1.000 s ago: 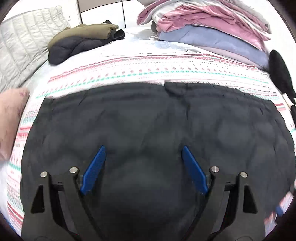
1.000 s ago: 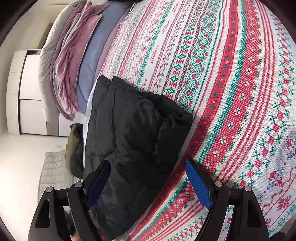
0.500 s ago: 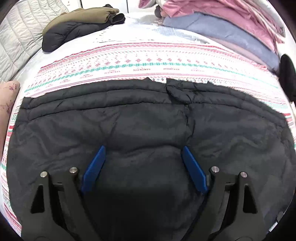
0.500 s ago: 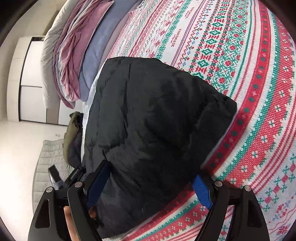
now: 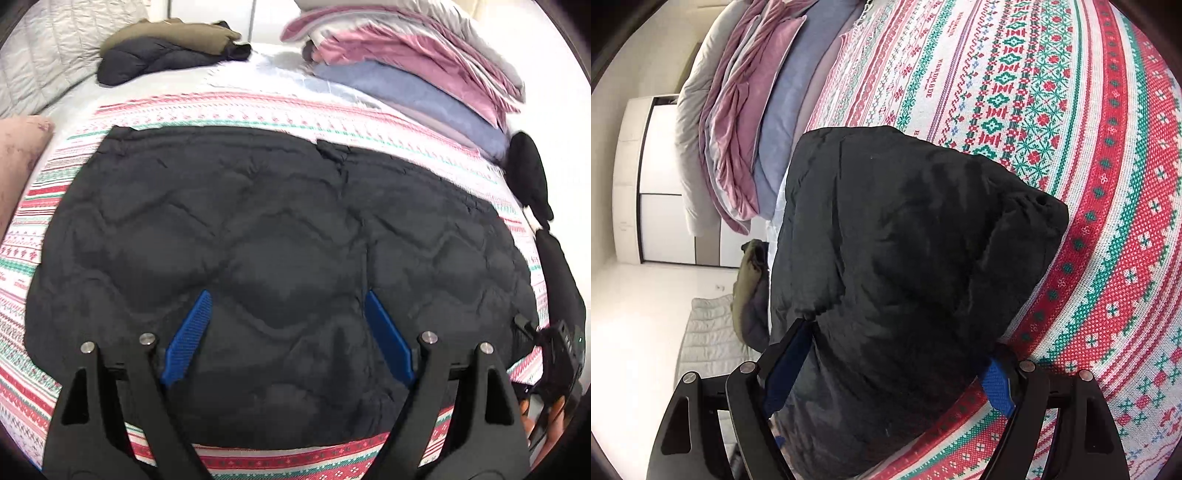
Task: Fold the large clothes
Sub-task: 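Lift the jacket edge with the right tool and fold it over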
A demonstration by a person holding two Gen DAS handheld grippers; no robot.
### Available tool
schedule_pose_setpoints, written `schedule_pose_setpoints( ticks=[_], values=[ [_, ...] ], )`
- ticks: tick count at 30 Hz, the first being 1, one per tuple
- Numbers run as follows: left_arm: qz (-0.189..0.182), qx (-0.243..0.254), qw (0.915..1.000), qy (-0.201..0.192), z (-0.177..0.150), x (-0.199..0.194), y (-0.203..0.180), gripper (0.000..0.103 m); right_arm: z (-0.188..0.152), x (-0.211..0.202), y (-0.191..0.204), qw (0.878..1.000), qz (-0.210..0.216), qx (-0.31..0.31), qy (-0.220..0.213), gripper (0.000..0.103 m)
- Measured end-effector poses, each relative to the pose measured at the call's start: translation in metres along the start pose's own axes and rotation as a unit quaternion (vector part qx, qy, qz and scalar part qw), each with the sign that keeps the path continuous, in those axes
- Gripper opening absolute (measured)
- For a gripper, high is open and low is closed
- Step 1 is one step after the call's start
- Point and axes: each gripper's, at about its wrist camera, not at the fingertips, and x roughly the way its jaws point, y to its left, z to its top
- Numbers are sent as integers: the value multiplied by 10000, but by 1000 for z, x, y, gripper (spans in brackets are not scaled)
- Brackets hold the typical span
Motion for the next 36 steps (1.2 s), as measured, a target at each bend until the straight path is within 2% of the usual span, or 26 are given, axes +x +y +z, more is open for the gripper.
schedule_pose_setpoints(
  ticks=[4, 6, 8, 12, 18, 22, 24, 27, 29, 30, 32, 33, 36],
  values=[
    [-13, 59, 9995, -311, 4, 3, -8, 85, -4, 0, 1, 10000, -32, -19, -77, 84],
    [-119, 167, 9997, -128, -4, 12, -13, 85, -5, 1, 3, 9999, -42, -17, -97, 84],
    [67, 389, 9992, 42, -13, 24, -19, 85, -4, 2, 3, 9999, -3, -3, -106, 85],
    [297, 825, 9961, 105, -21, 35, -28, 85, -4, 6, 7, 9998, 38, -41, -165, 86],
    [83, 627, 9979, 128, -17, 33, -18, 85, -9, -4, 19, 9974, 451, -293, -483, 82],
    [45, 555, 9984, 131, -21, 33, -19, 85, -15, -3, 35, 9946, 336, -748, -640, 81],
    [-21, 508, 9986, 147, -21, 33, -18, 85, -13, 3, 31, 9960, 262, -635, -578, 81],
    [-93, 463, 9987, 164, -21, 33, -16, 85, -5, 14, 2, 9982, 414, 221, -361, 81],
    [-77, 505, 9986, 162, -21, 34, -17, 85, -1, 15, -6, 9973, 485, 403, -368, 78],
    [-65, 523, 9985, 159, -22, 34, -17, 85, -2, 13, -1, 9976, 453, 259, -457, 75],
    [-48, 534, 9984, 166, -22, 34, -17, 85, -5, 12, 11, 9981, 286, -135, -537, 63],
    [-51, 528, 9984, 170, -22, 33, -16, 85, -7, 11, 16, 9976, 235, -291, -576, 61],
    [-51, 538, 9984, 175, -22, 33, -16, 85, -10, 6, 24, 9962, 273, -498, -663, 46]
  ],
)
